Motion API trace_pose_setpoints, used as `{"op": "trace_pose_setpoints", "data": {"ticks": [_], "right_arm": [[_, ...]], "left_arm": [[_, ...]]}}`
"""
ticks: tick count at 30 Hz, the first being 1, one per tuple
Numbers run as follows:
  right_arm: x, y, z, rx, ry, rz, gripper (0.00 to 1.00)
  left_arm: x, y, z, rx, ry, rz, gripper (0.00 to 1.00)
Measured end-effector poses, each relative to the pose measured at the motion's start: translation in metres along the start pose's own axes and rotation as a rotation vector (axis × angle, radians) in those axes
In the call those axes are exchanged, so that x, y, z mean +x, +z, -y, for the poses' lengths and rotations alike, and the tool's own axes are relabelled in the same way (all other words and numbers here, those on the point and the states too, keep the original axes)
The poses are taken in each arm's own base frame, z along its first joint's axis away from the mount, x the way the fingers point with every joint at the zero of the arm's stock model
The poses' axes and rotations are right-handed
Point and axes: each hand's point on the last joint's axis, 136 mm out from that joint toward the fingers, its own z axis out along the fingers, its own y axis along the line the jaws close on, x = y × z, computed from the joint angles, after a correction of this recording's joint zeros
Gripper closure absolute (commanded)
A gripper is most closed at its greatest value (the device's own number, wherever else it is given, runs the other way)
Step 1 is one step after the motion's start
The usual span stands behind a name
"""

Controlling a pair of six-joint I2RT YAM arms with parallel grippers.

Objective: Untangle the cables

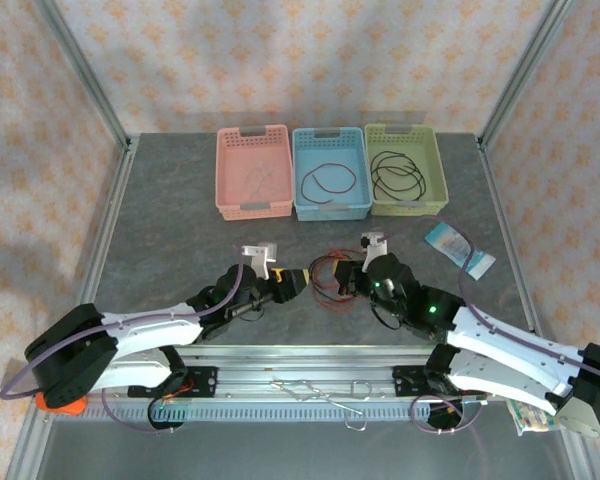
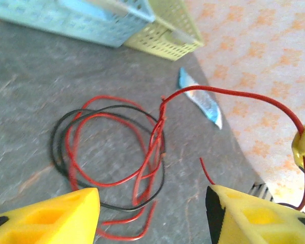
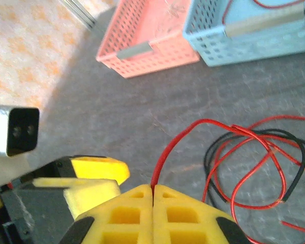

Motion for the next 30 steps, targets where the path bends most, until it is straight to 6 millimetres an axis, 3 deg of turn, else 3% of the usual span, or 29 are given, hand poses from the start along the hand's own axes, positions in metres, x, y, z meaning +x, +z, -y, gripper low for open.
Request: {"op": "trace_pose_setpoints", "data": {"ticks": [5, 13, 18, 24, 30], "right_arm": [[-0.024, -0.010, -0.021, -0.050, 0.016, 0.048, 1.00], [-0.054, -0.028, -0.048, -0.116, 0.011, 0.098, 1.00], [-0.075, -0.042, -0.066, -0.157, -0.013, 0.136, 1.00], [-0.095, -0.057, -0.082, -0.193, -0.026, 0.177, 1.00], [-0.120, -0.074, -0.101, -0.235, -0.039, 0.230, 1.00]], "left_arm": [[-0.014, -0.003, 0.021, 0.059, 0.069, 0.027, 0.46], [-0.028, -0.001, 0.034, 0.057, 0.206, 0.045, 0.43], [-0.050, 0.003, 0.049, 0.035, 0.318, 0.078, 0.42], [-0.081, 0.020, 0.079, 0.043, 0.426, 0.118, 0.41], [-0.080, 0.045, 0.074, -0.003, 0.476, 0.081, 0.37]]}}
